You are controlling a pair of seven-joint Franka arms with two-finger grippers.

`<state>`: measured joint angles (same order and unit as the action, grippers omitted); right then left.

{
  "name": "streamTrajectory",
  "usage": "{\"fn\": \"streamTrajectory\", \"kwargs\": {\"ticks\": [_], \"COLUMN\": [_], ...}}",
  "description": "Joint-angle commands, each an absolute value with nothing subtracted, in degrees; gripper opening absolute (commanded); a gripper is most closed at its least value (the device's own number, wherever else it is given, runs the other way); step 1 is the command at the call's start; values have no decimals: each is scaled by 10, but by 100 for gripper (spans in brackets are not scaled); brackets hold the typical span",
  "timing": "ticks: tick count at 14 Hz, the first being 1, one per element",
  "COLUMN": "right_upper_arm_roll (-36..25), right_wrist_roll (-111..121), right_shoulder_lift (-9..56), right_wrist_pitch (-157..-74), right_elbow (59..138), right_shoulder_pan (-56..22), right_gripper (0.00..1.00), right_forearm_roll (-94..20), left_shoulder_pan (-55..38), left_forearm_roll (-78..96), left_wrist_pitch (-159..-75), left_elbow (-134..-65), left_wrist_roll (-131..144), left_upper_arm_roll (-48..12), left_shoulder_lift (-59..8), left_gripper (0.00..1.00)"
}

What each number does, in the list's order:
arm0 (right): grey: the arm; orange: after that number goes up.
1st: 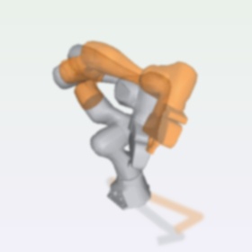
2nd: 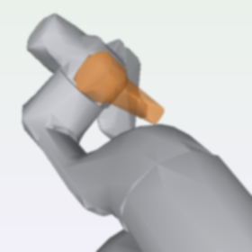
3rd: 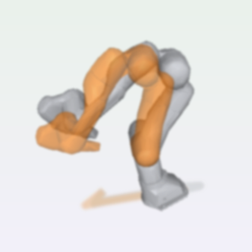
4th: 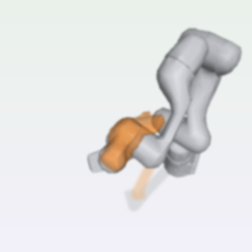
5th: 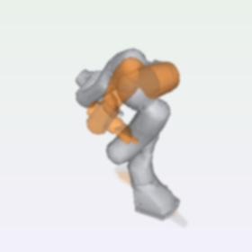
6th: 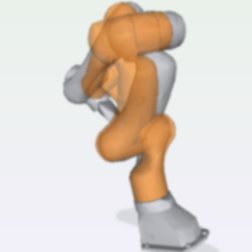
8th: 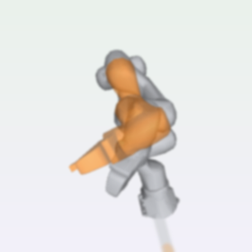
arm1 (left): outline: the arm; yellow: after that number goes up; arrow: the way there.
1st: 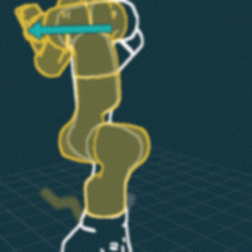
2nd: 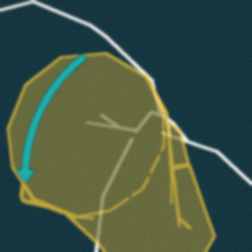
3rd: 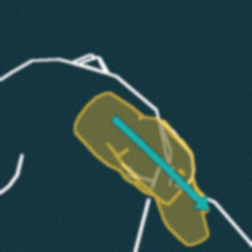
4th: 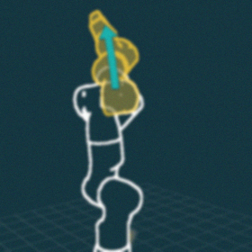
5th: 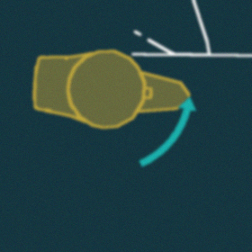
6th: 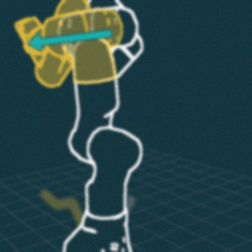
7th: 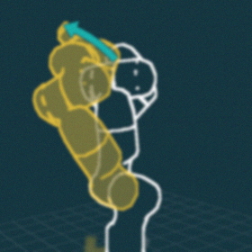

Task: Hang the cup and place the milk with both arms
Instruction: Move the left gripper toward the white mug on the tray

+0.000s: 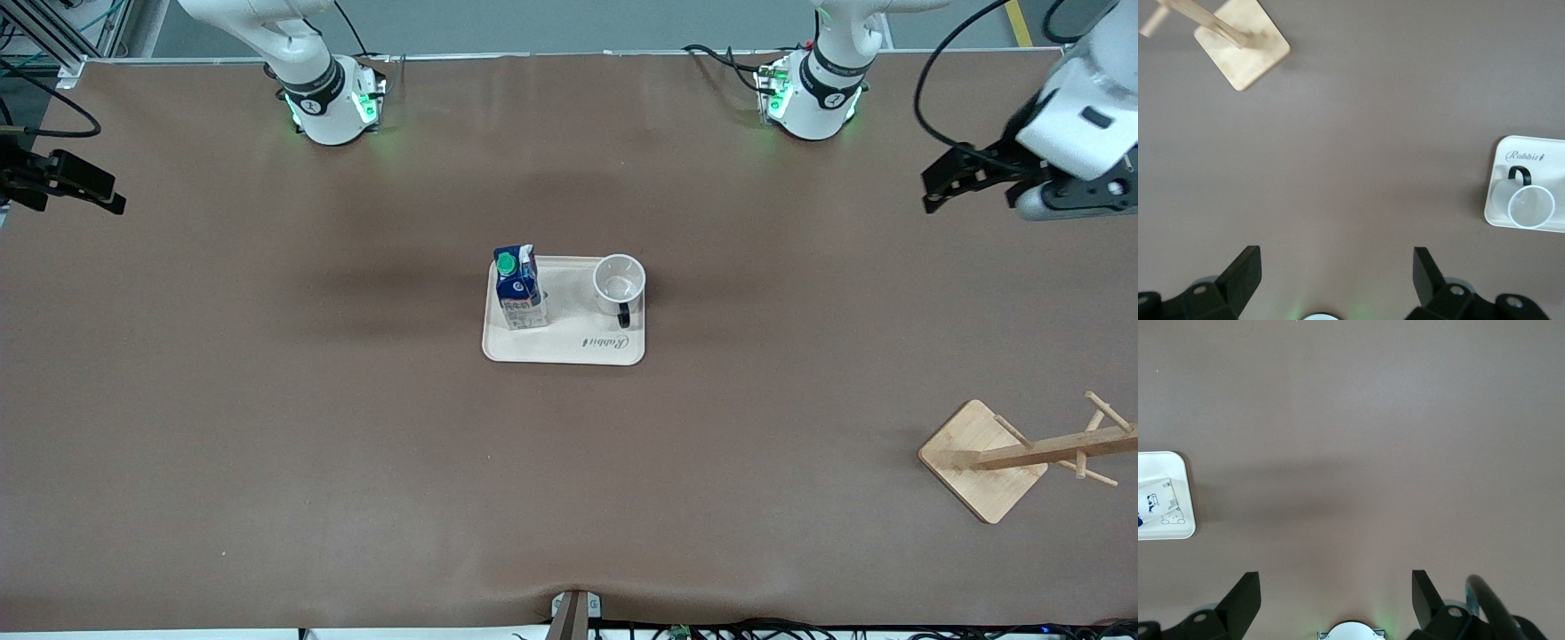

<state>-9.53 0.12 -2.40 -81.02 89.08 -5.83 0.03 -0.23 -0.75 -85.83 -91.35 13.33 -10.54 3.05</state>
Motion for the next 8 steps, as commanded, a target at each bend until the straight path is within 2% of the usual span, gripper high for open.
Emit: {"fn": "streamTrajectory", "kwargs": {"ticks": [1,3,8], "right_upper_arm_roll": [-91,-91,-91], "right_wrist_roll": [-3,-4,-3], "right_shoulder_lift": [-19,-19,-17], "right_wrist_pitch": [-807,-806,-807], "right_elbow": [882,882,881], "right_shoulder_pan": [-53,-54,-54], "right_gripper": [100,100,100], "right_forearm_roll": [3,3,3], "left_shoulder_pan": [-4,-4,-4], "left_forearm_roll": [-10,-9,-4], "left_wrist_pitch": [-853,-860,-974], "left_elbow": [-909,-915,-1001], "left_wrist_roll": [169,209,307], "left_upper_arm_roll": [-139,-169,-236], "left_shoulder_lift": [3,-13,-28], "left_gripper": [100,100,100]}}
